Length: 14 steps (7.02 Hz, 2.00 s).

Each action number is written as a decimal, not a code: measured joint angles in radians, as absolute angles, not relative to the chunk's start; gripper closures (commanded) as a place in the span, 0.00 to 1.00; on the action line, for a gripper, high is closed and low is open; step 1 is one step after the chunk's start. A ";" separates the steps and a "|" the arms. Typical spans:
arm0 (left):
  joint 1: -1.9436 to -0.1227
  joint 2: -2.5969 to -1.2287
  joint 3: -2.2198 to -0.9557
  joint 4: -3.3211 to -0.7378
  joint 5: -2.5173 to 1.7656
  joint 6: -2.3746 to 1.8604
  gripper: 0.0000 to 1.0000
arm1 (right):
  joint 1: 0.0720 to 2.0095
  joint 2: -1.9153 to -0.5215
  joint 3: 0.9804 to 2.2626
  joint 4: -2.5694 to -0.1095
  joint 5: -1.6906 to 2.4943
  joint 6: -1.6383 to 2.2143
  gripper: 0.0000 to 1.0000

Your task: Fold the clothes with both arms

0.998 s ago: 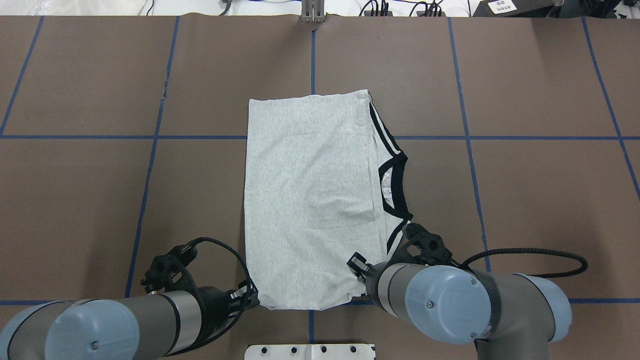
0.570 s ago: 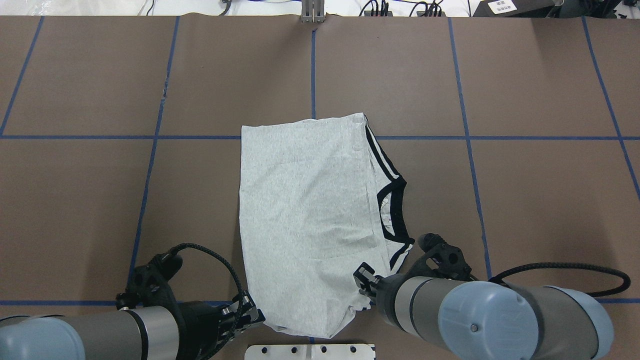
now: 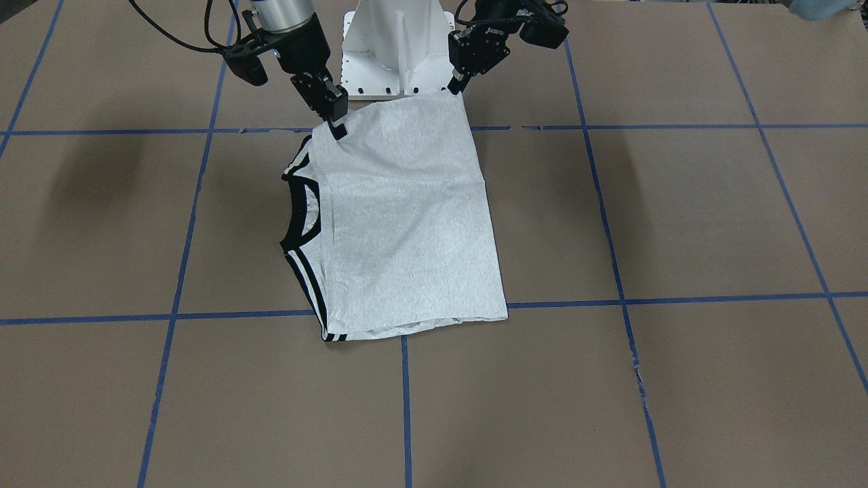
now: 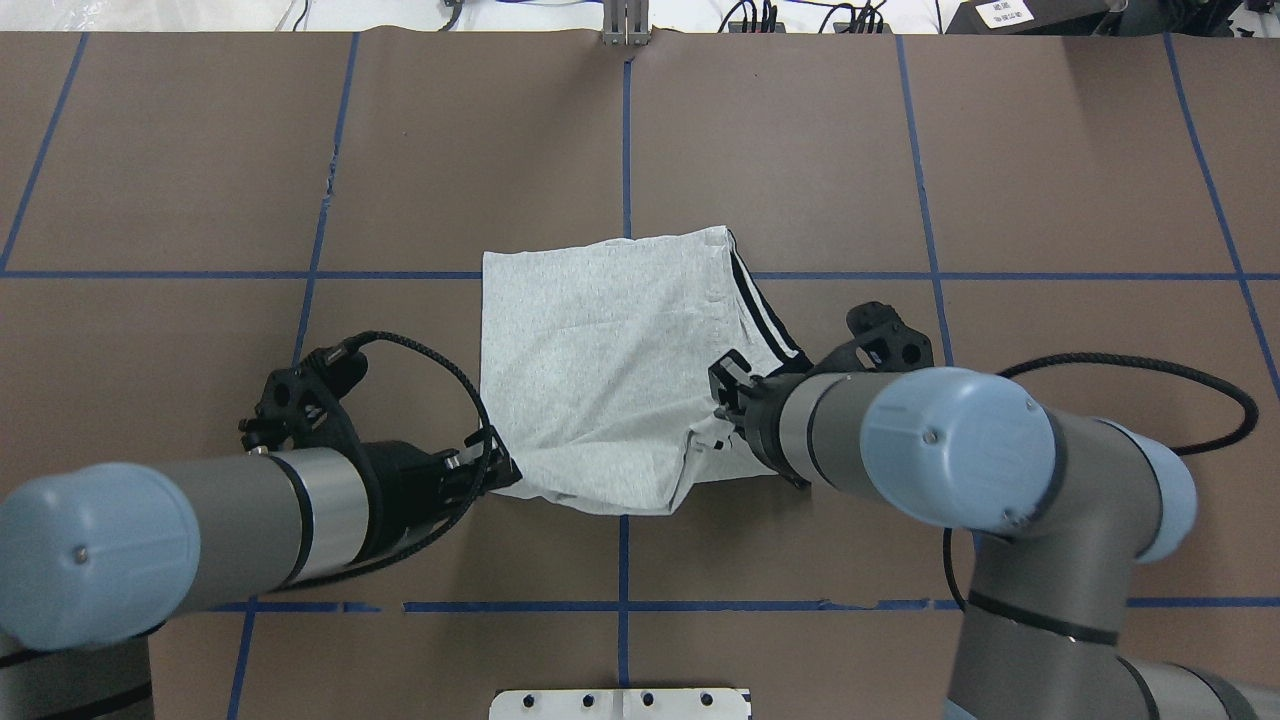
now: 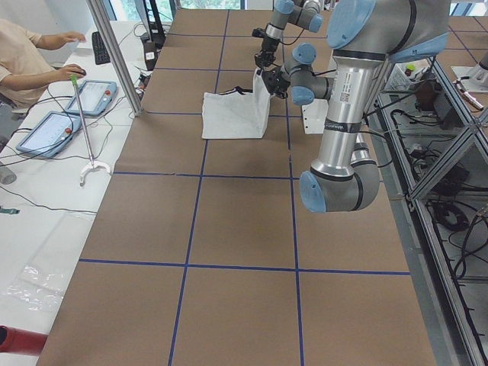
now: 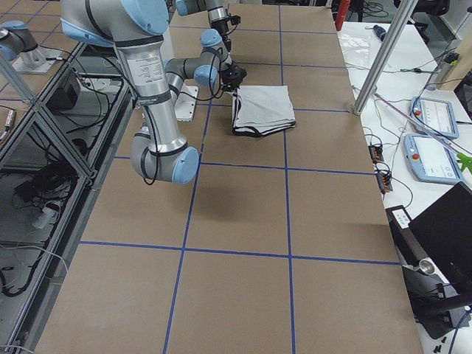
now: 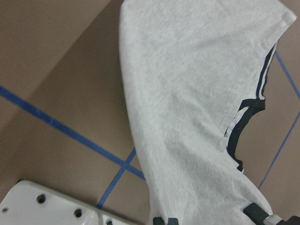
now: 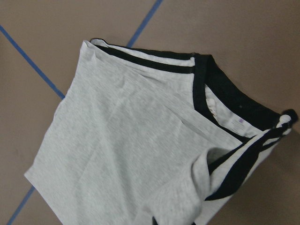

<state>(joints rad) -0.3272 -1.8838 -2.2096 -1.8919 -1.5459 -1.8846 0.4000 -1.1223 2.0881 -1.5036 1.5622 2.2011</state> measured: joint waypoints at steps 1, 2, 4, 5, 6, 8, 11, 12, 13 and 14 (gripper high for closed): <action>-0.395 -1.904 -2.155 -1.896 -1.576 -1.818 1.00 | 0.451 -1.080 2.010 -1.490 1.582 2.184 1.00; -0.446 -1.924 -2.105 -1.902 -1.590 -1.771 1.00 | 0.487 -1.062 1.944 -1.448 1.599 2.172 1.00; -0.518 -1.980 -2.005 -1.910 -1.596 -1.711 1.00 | 0.517 -1.047 1.839 -1.346 1.611 2.167 1.00; -0.541 -2.001 -1.958 -1.931 -1.596 -1.690 1.00 | 0.522 -1.023 1.800 -1.329 1.613 2.167 1.00; -0.556 -2.009 -1.911 -1.974 -1.595 -1.677 1.00 | 0.528 -0.997 1.766 -1.323 1.617 2.166 1.00; -0.566 -2.013 -1.811 -2.080 -1.592 -1.667 1.00 | 0.549 -0.974 1.701 -1.273 1.637 2.165 1.00; -0.586 -2.030 -1.706 -2.175 -1.587 -1.662 0.45 | 0.588 -0.917 1.572 -1.203 1.672 2.134 0.00; -0.607 -2.055 -1.643 -2.207 -1.586 -1.647 0.42 | 0.608 -0.903 1.534 -1.199 1.683 2.083 0.00; -0.635 -2.081 -1.563 -2.268 -1.586 -1.612 0.42 | 0.642 -0.888 1.477 -1.177 1.706 2.008 0.00; -0.669 -2.096 -1.500 -2.323 -1.586 -1.562 0.42 | 0.697 -0.878 1.402 -1.124 1.744 1.919 0.00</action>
<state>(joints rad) -0.6695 -2.0956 -1.5002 -2.3229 -1.5860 -1.5621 0.6973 -0.8778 1.4023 -1.1236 1.7444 1.9192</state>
